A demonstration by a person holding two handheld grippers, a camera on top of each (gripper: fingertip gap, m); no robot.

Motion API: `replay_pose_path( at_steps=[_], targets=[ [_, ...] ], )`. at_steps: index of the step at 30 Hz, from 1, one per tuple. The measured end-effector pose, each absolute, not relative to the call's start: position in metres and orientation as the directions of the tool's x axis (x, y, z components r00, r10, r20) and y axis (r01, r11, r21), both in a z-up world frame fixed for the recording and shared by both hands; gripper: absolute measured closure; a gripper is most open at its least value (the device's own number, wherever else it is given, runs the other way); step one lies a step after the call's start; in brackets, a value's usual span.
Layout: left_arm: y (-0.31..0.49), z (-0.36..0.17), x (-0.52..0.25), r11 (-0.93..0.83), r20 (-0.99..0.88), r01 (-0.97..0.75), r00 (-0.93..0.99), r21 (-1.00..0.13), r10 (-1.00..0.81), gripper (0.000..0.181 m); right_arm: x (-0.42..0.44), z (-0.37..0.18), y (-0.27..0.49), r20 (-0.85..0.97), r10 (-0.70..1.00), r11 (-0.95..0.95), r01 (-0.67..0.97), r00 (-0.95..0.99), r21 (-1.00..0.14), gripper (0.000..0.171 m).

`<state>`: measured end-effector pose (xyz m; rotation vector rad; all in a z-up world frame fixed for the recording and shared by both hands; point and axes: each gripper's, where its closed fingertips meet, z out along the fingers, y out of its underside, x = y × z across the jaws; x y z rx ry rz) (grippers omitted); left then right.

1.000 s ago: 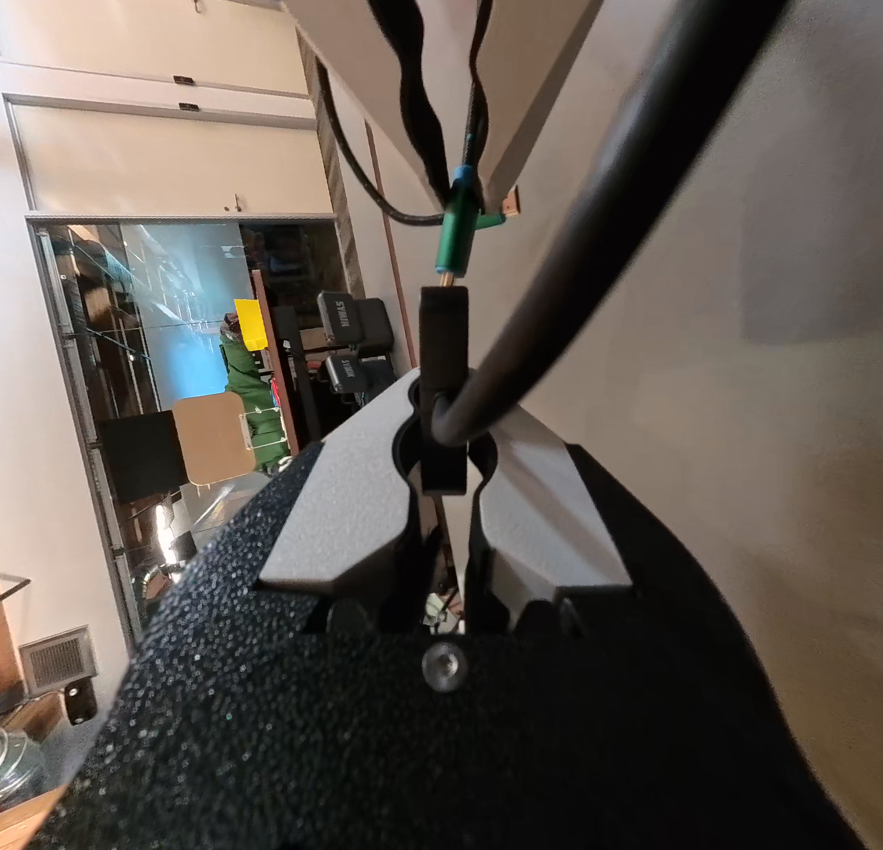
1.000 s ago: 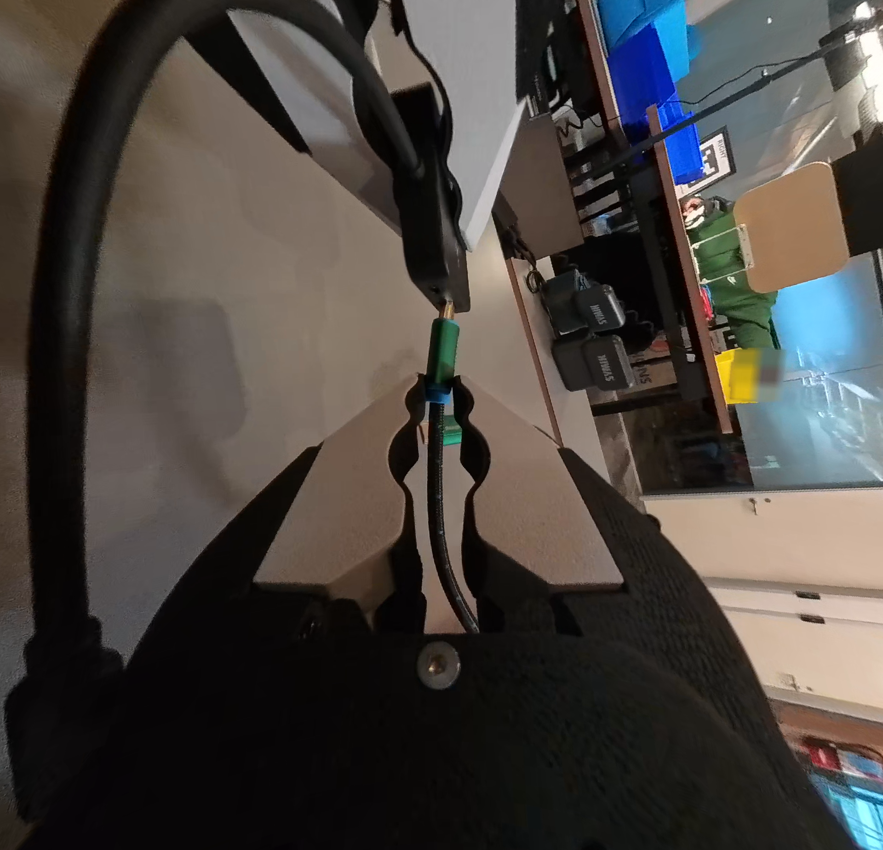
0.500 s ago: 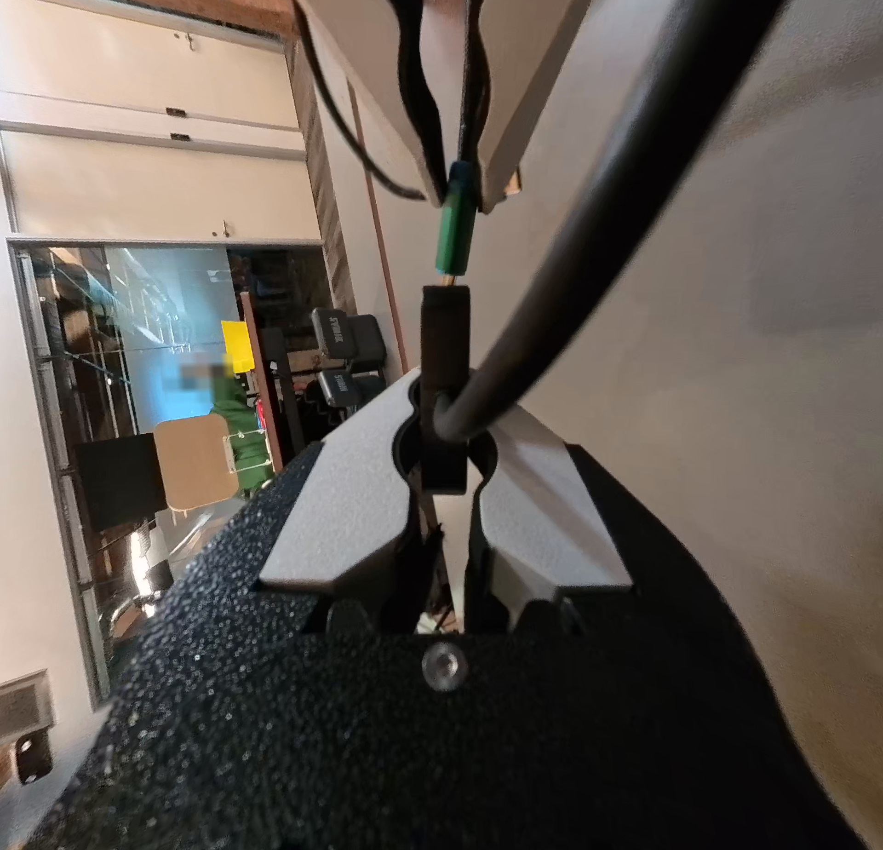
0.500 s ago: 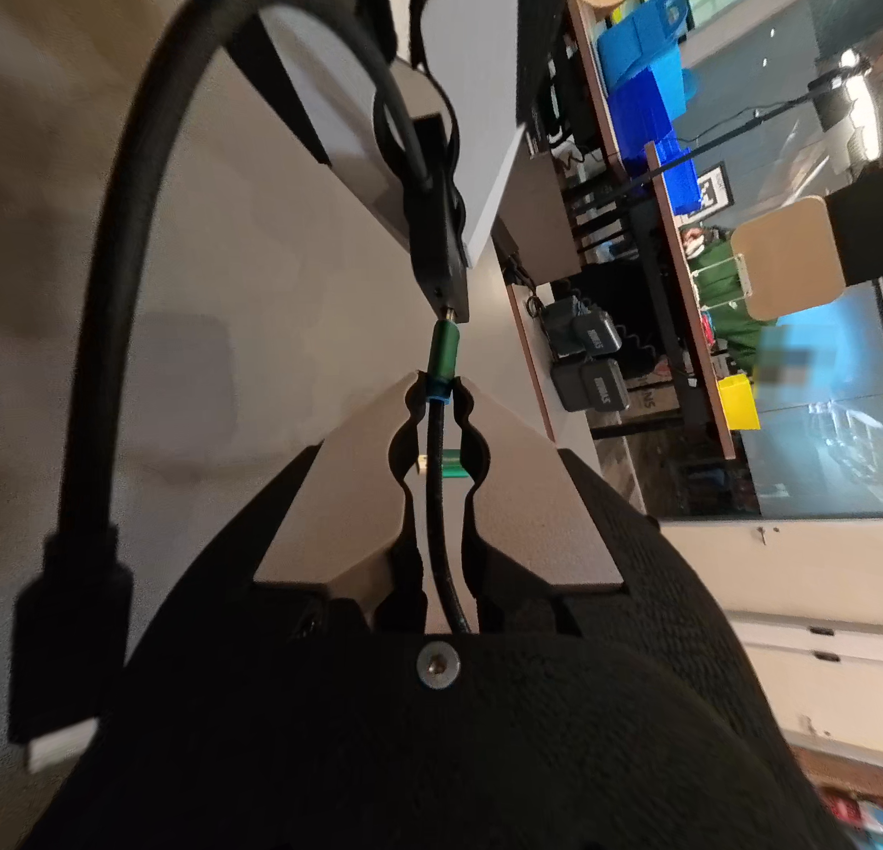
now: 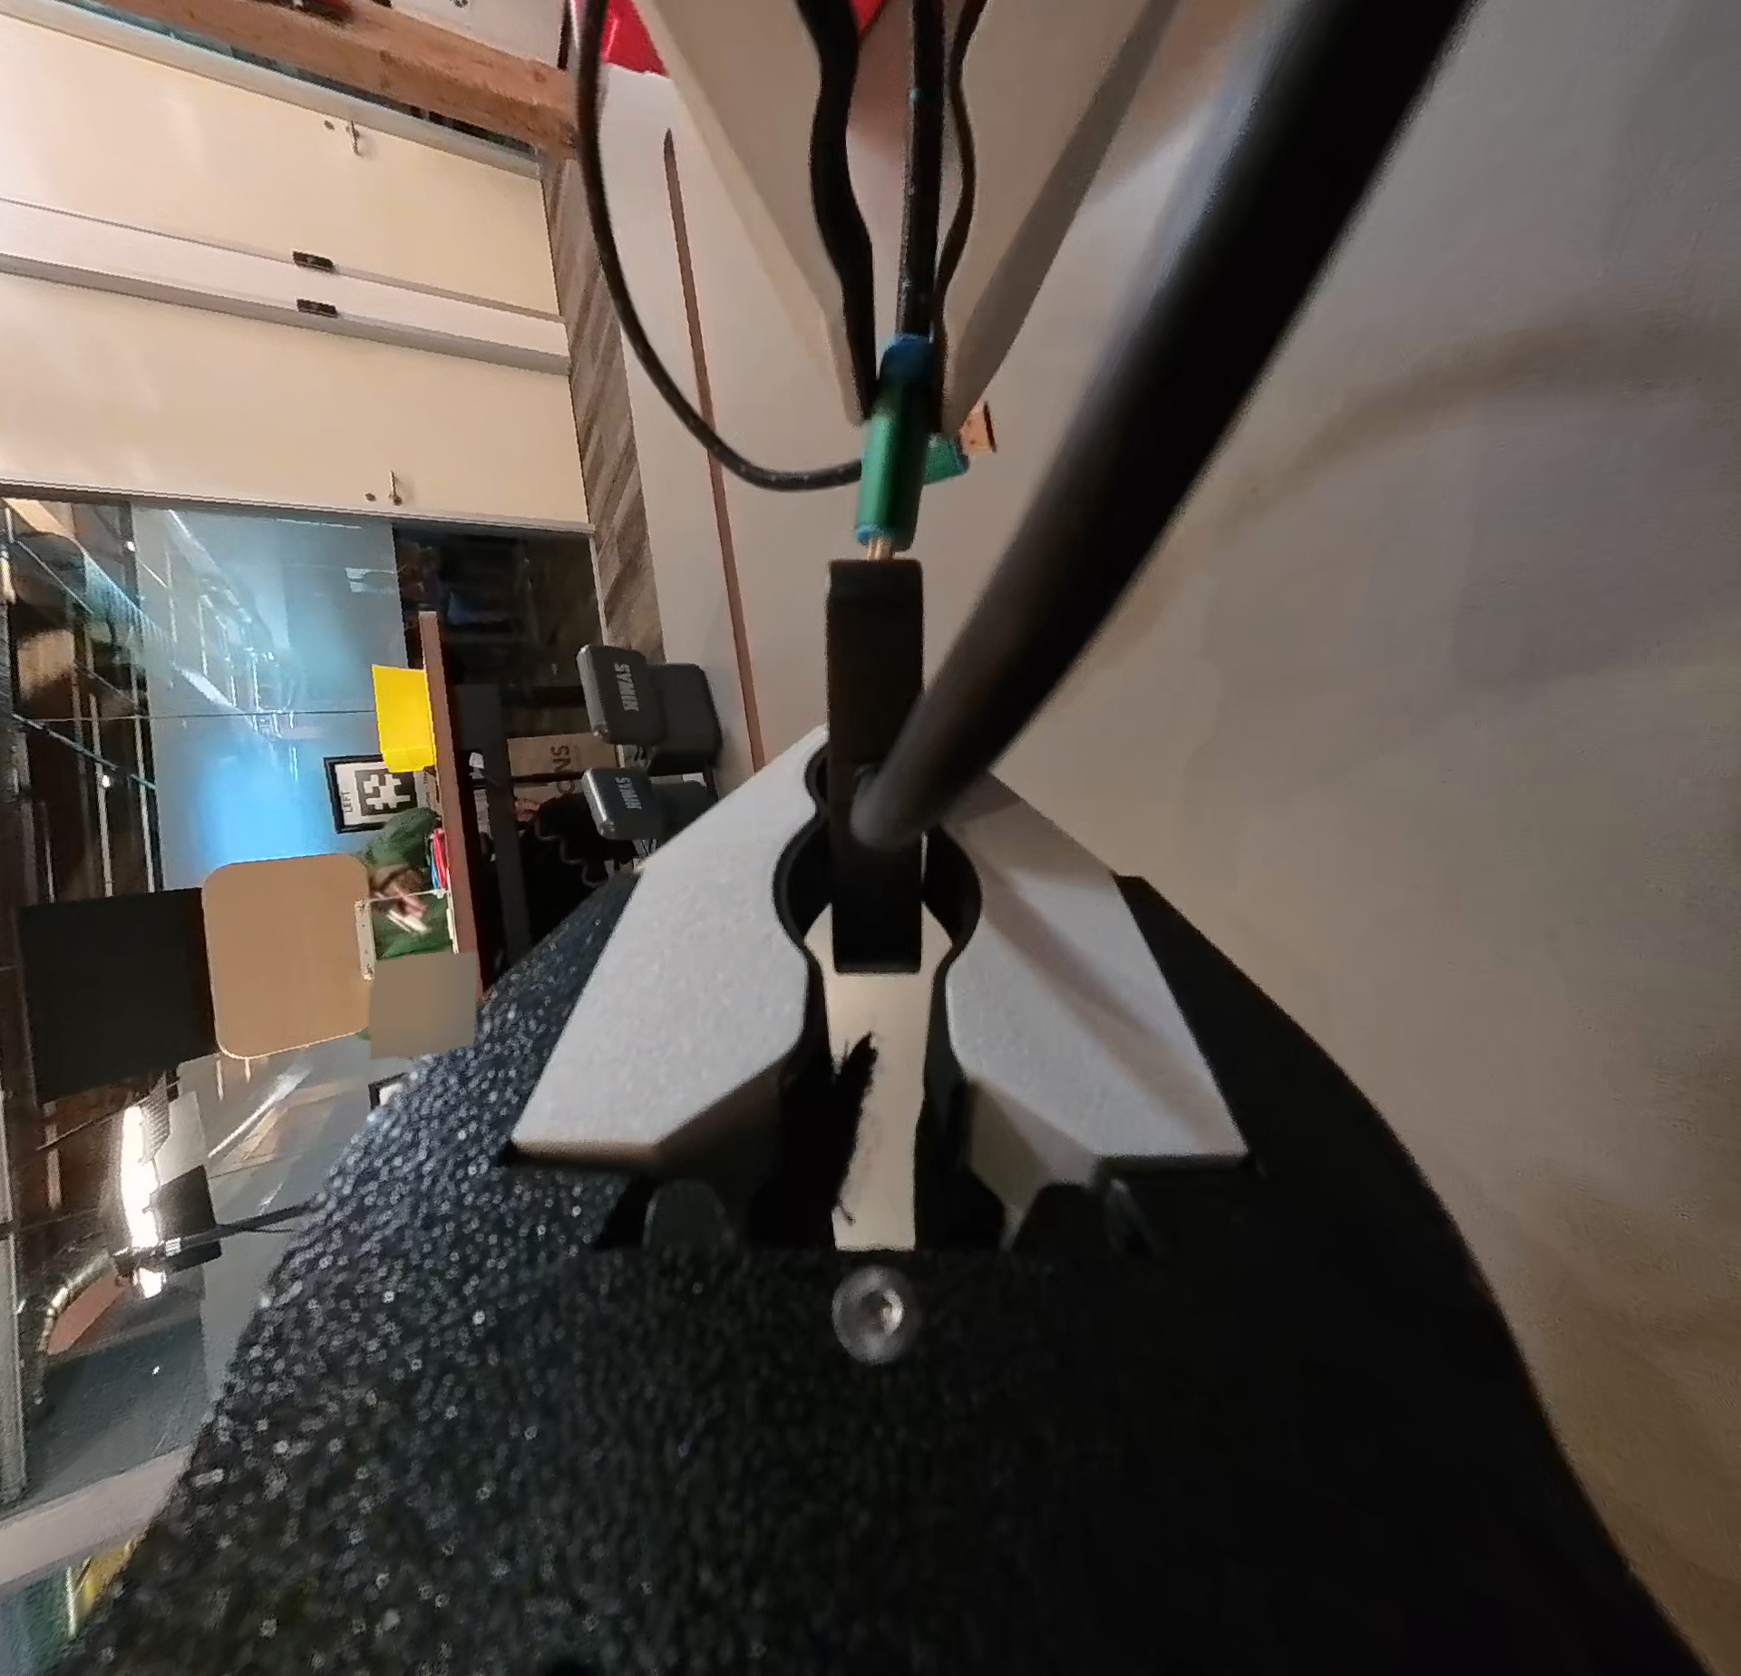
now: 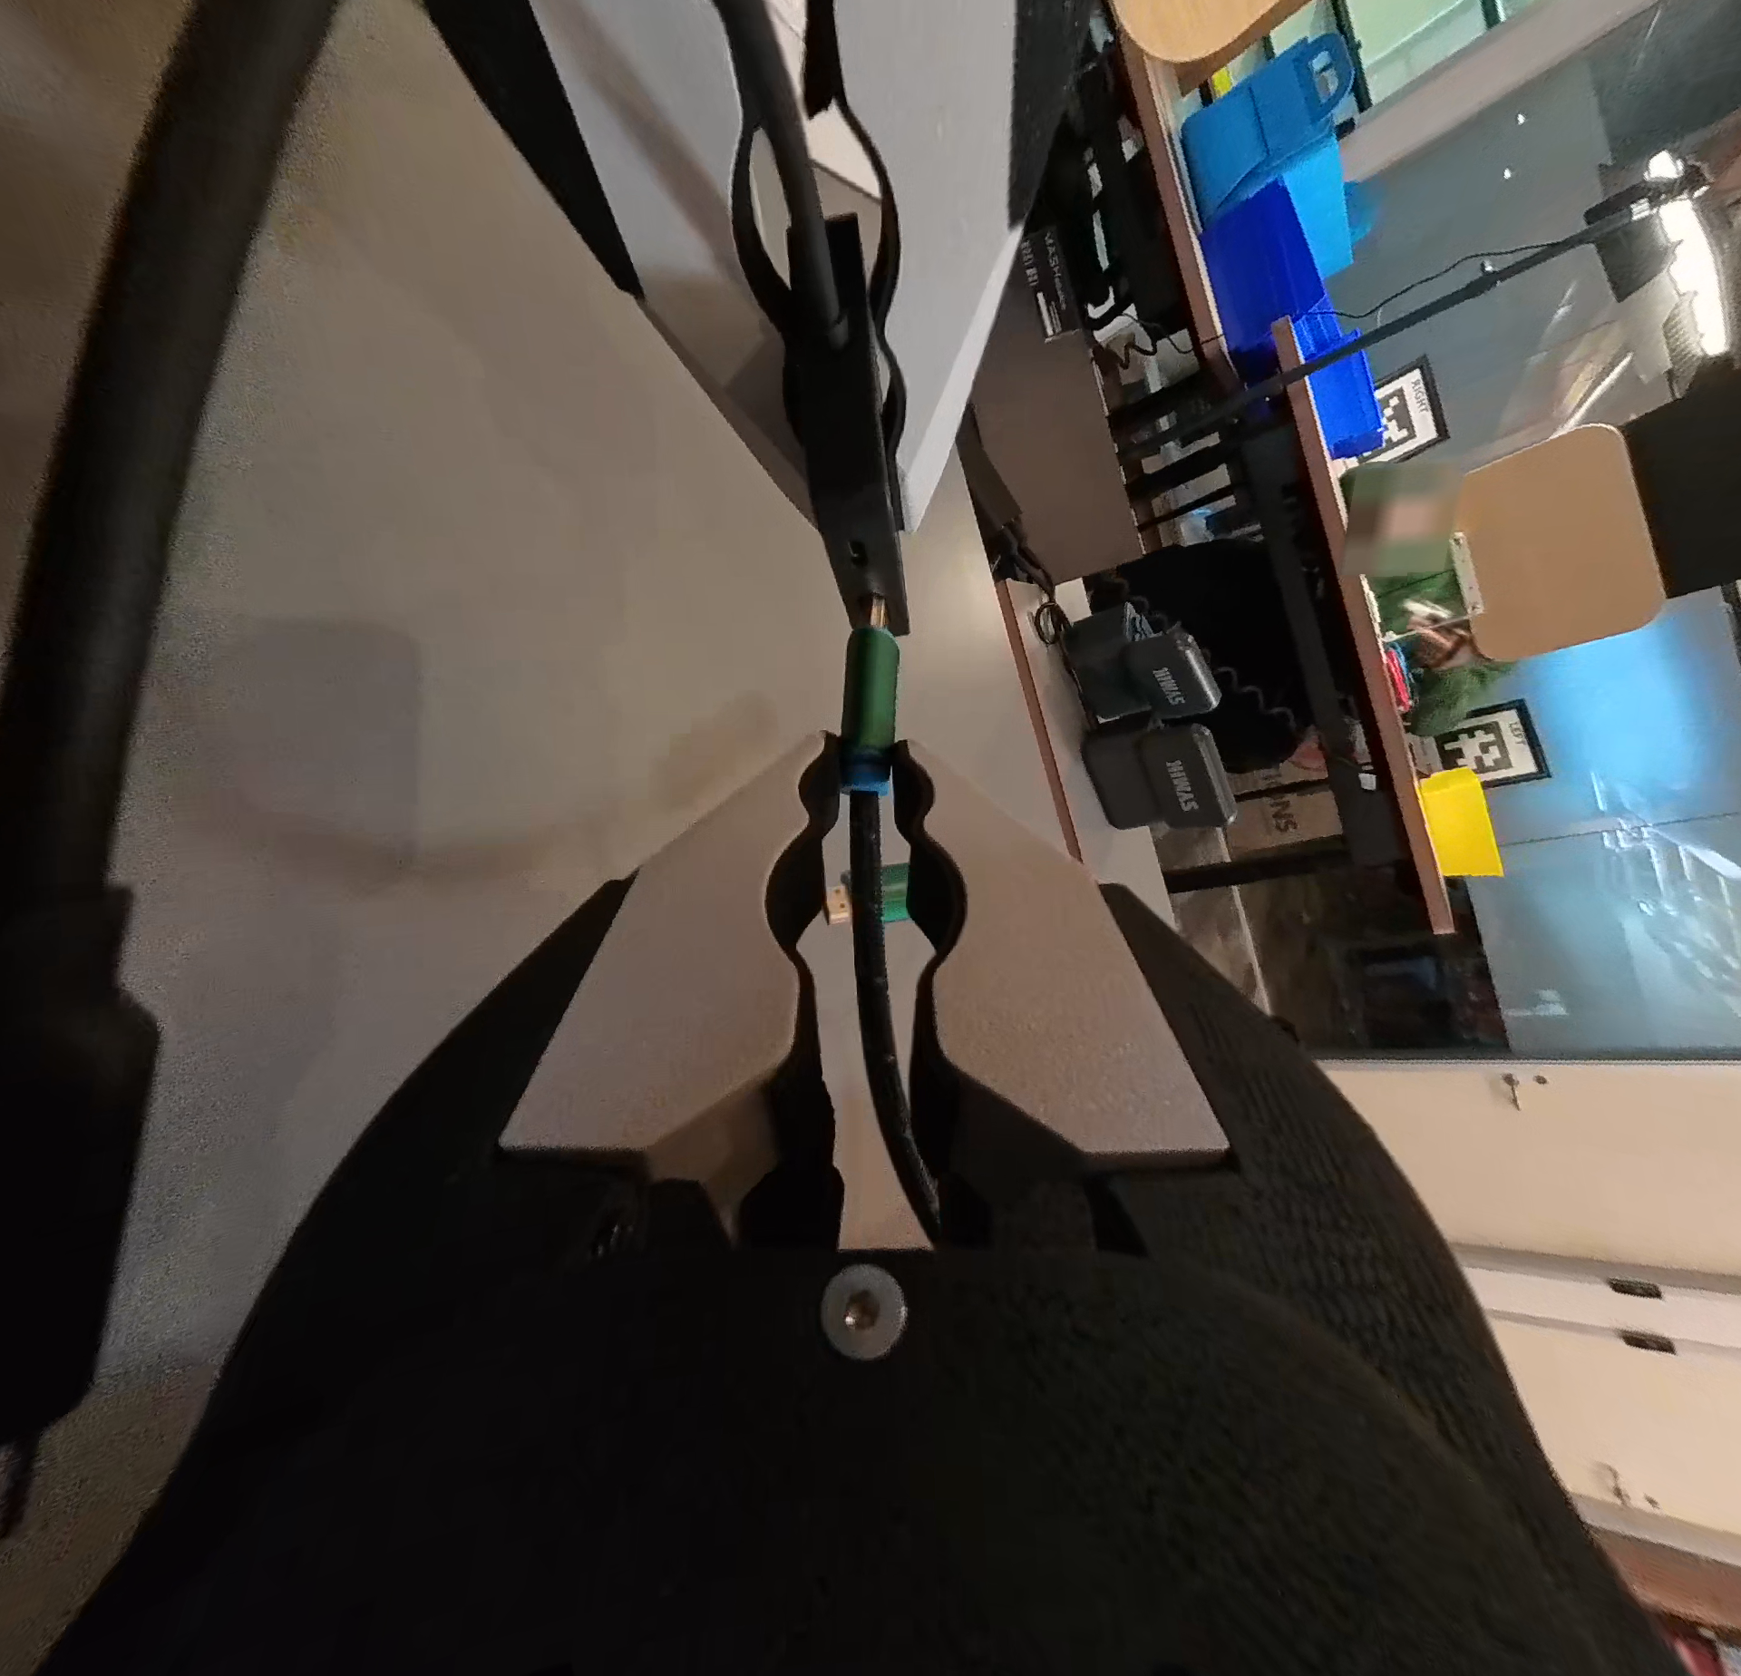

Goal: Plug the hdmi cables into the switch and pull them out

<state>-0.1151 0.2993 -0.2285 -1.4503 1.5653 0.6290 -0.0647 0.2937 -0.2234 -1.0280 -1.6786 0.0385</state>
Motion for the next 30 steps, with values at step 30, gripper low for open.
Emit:
replay_pose_path(
  at_steps=[30],
  targets=[
    [0.302,-0.244,-0.12,0.155,-0.846,-0.977,0.043,-0.147,-0.531,0.172,-0.077,-0.232,0.298,0.761,0.648,0.633,0.572,-0.023,-0.522,0.163]
  ],
)
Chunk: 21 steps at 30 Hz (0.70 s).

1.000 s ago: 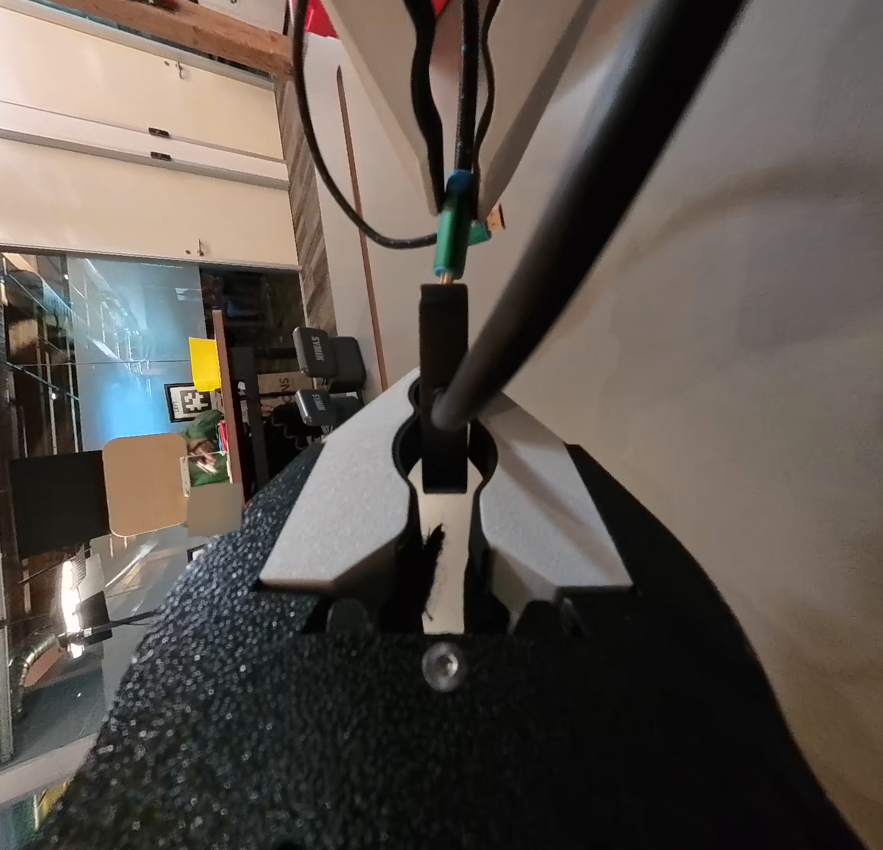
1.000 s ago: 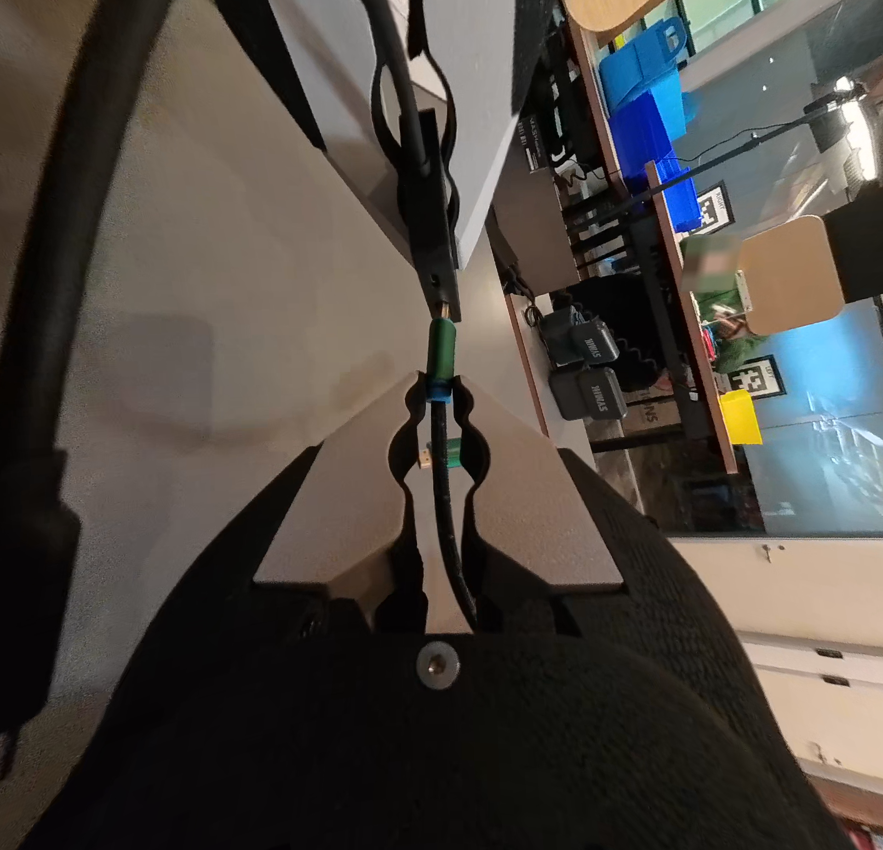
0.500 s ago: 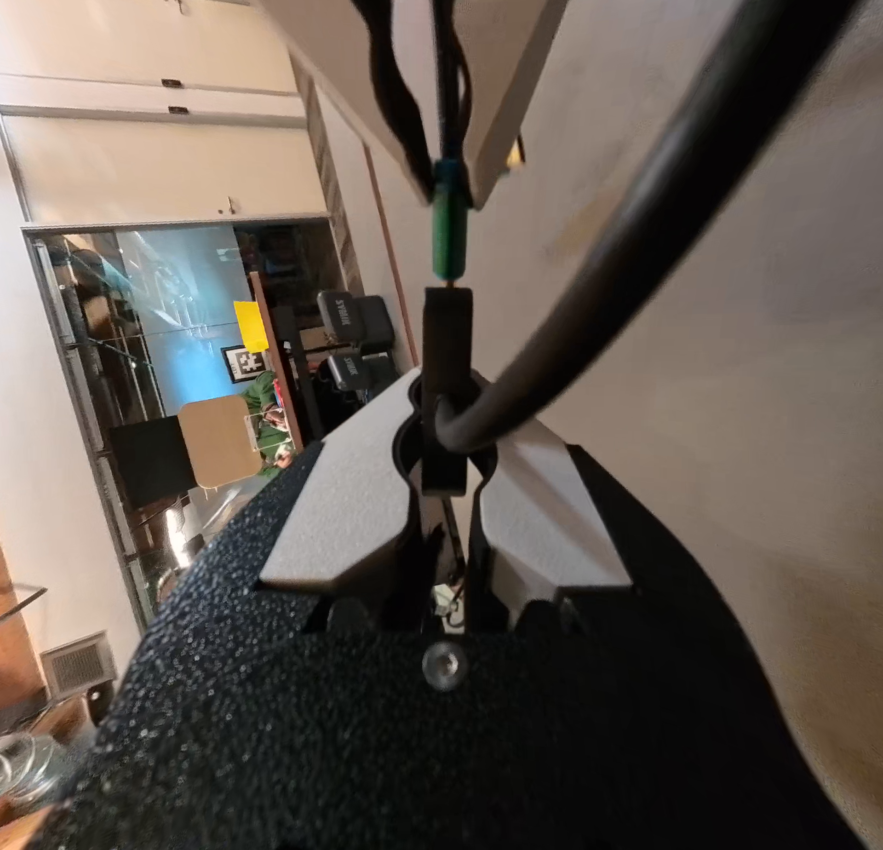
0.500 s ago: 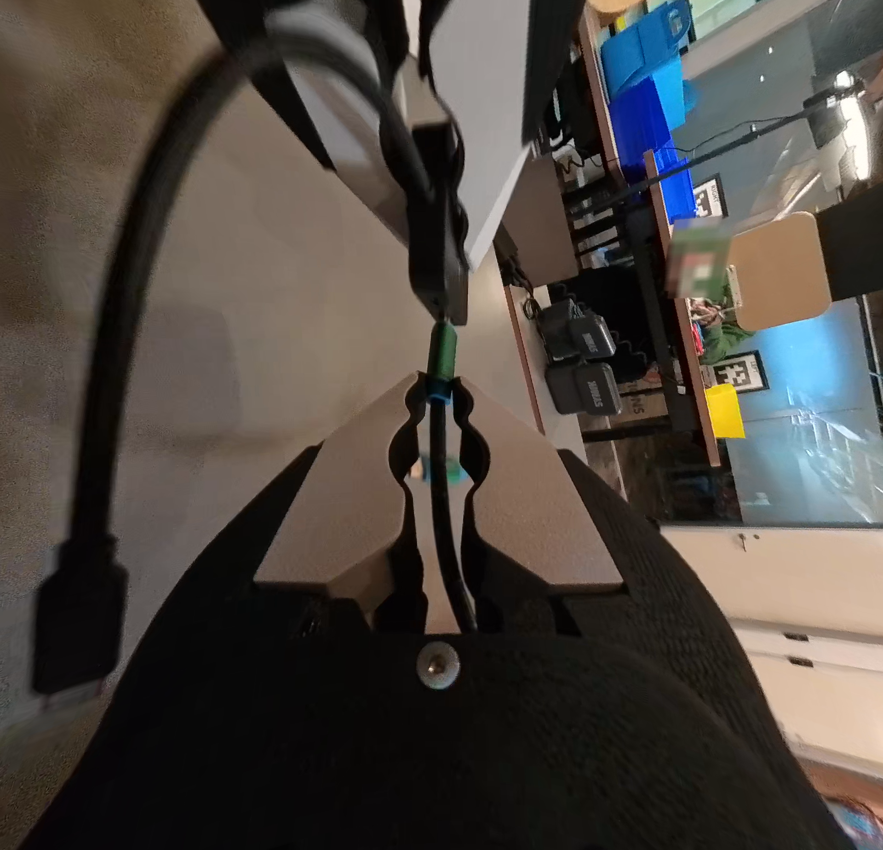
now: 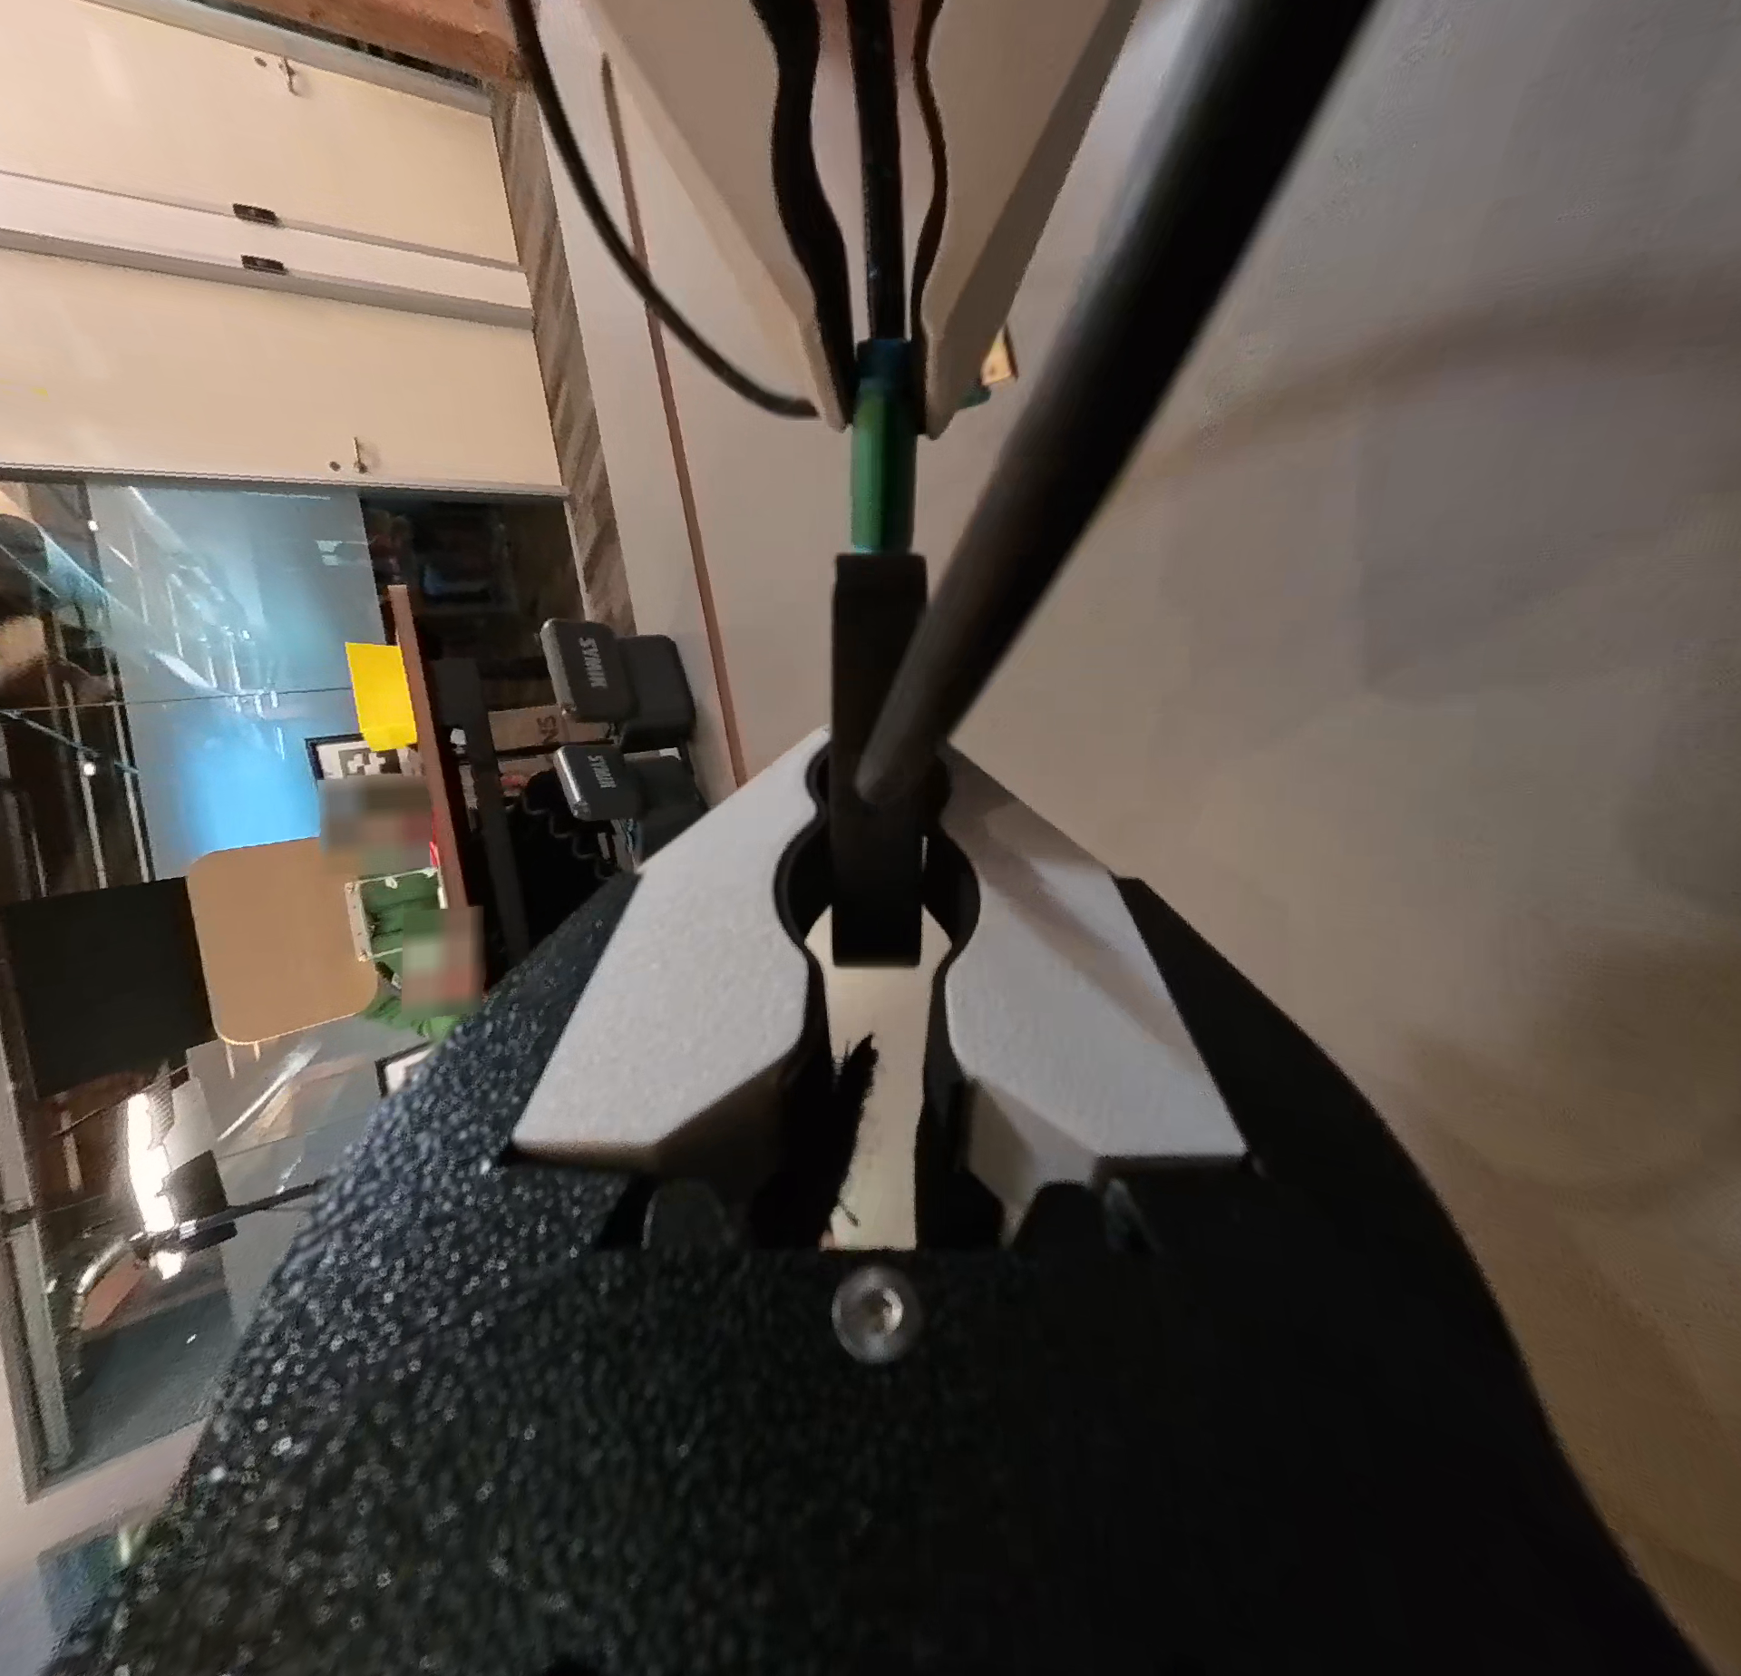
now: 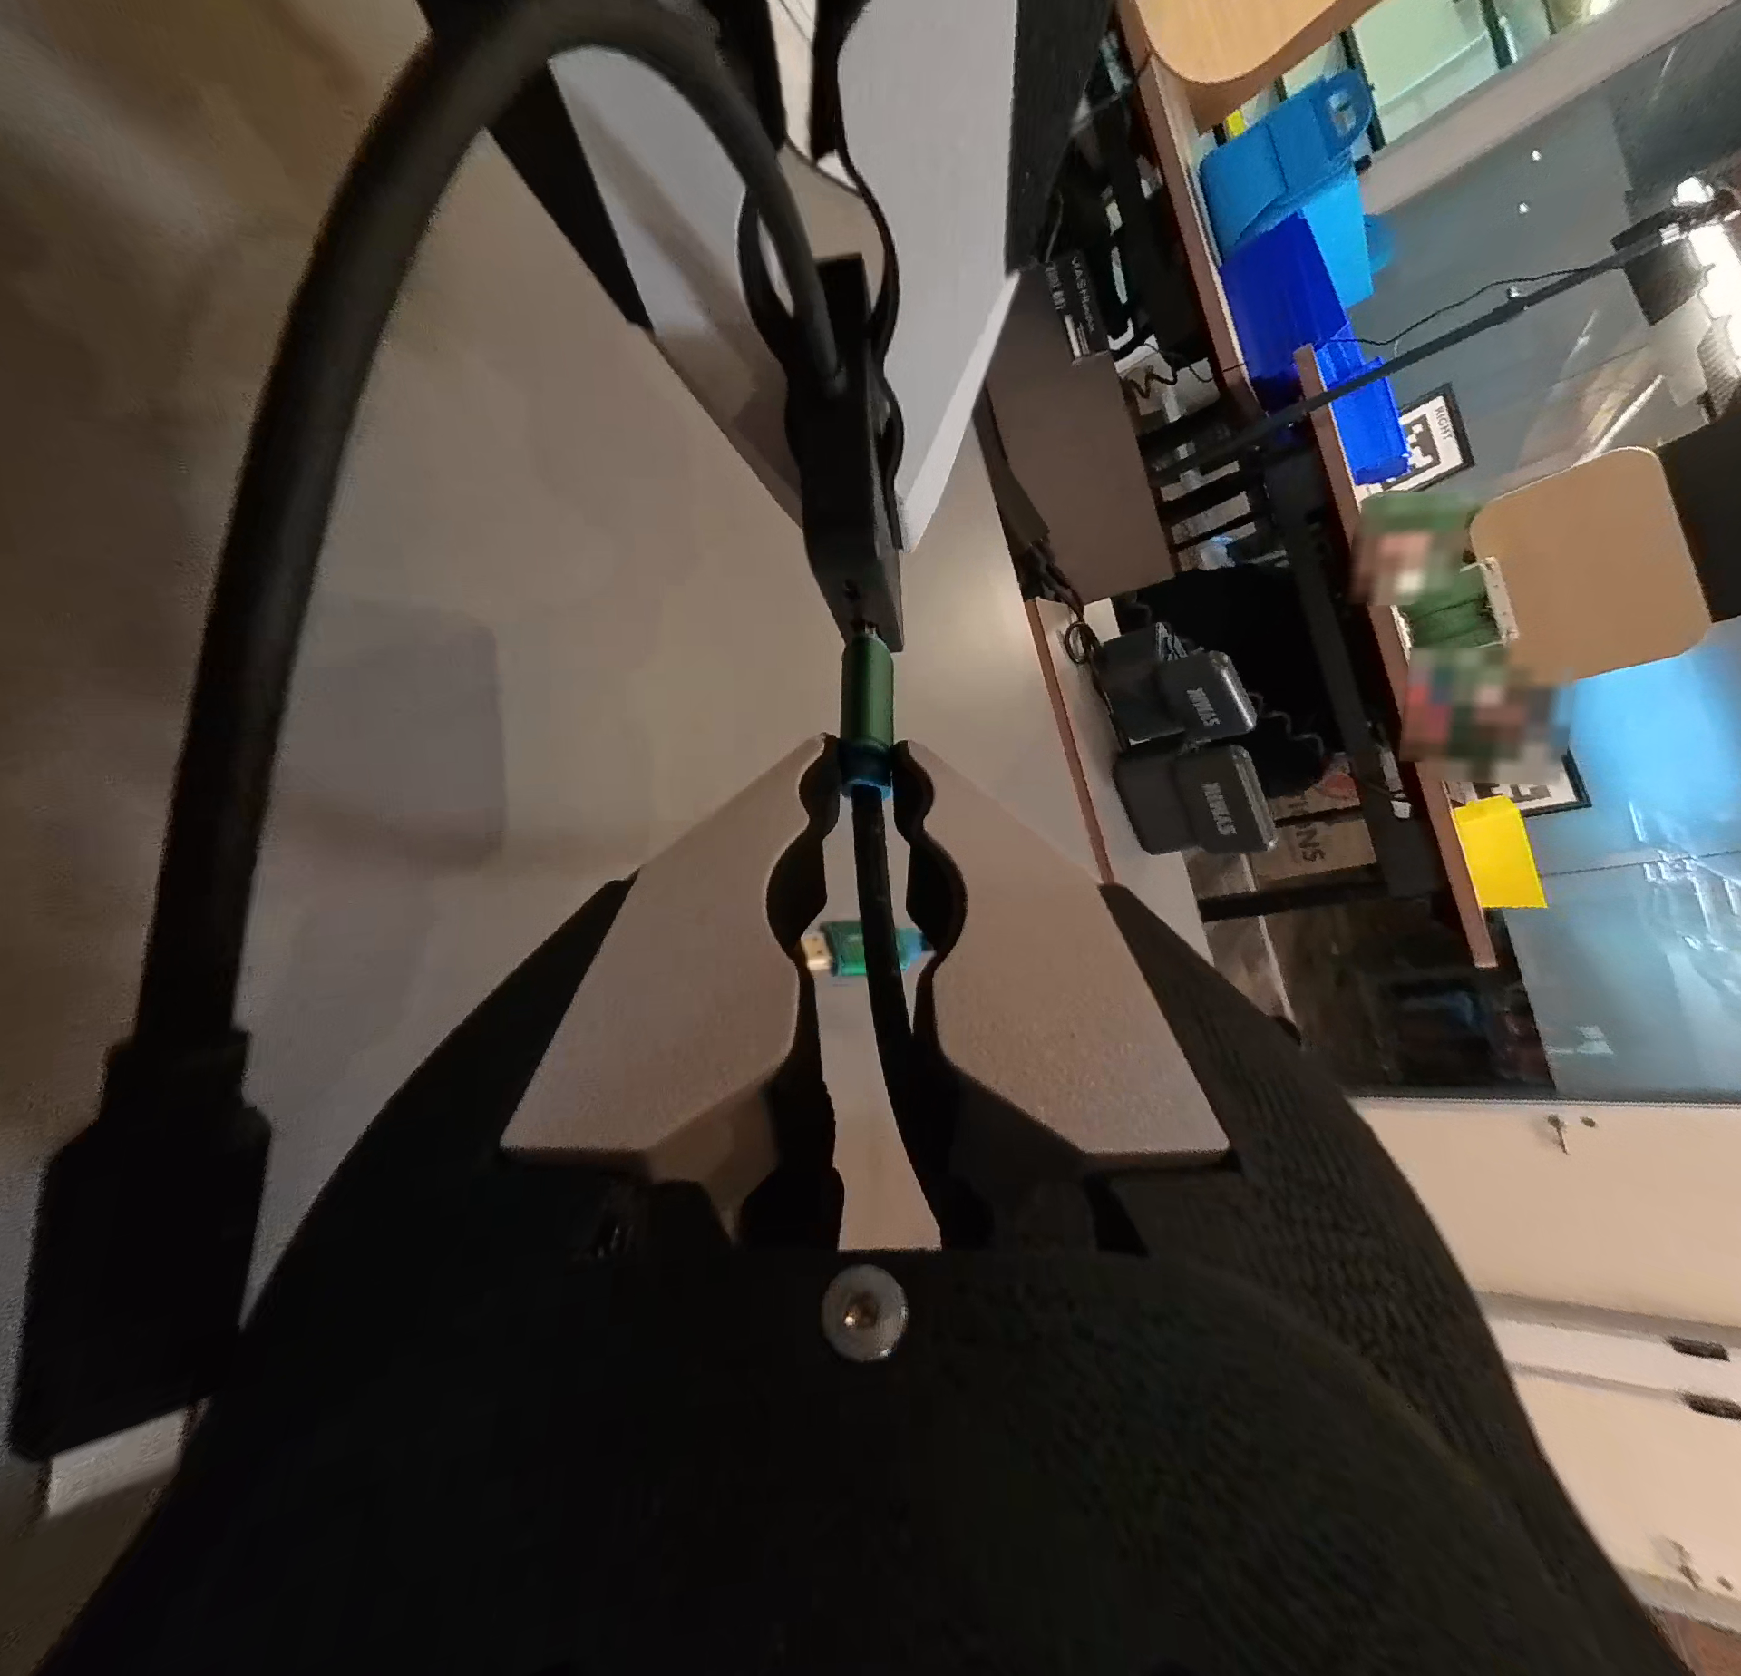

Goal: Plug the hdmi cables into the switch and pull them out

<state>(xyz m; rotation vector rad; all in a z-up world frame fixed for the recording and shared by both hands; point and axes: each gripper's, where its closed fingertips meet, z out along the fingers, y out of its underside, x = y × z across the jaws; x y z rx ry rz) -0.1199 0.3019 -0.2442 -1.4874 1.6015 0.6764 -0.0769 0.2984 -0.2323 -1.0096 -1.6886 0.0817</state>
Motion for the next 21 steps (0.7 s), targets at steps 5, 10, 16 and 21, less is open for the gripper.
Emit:
replay_pose_path(
  at_steps=[5,10,16,21],
  targets=[
    [0.299,-0.24,-0.118,0.183,-0.84,-0.965,0.059,-0.186,-0.54,0.171,-0.078,-0.23,0.298,0.751,0.66,0.646,0.526,-0.021,-0.553,0.163],
    [0.295,-0.24,-0.115,0.252,-0.801,-0.918,0.106,-0.307,-0.589,0.17,-0.079,-0.225,0.291,0.737,0.674,0.683,0.42,-0.047,-0.598,0.162],
    [0.293,-0.23,-0.11,0.236,-0.813,-0.92,0.132,-0.314,-0.567,0.171,-0.077,-0.217,0.29,0.748,0.663,0.69,0.414,-0.032,-0.593,0.163],
    [0.294,-0.227,-0.112,0.203,-0.855,-0.959,0.068,-0.199,-0.514,0.172,-0.079,-0.218,0.293,0.788,0.615,0.699,0.475,-0.017,-0.535,0.163]
  ],
)
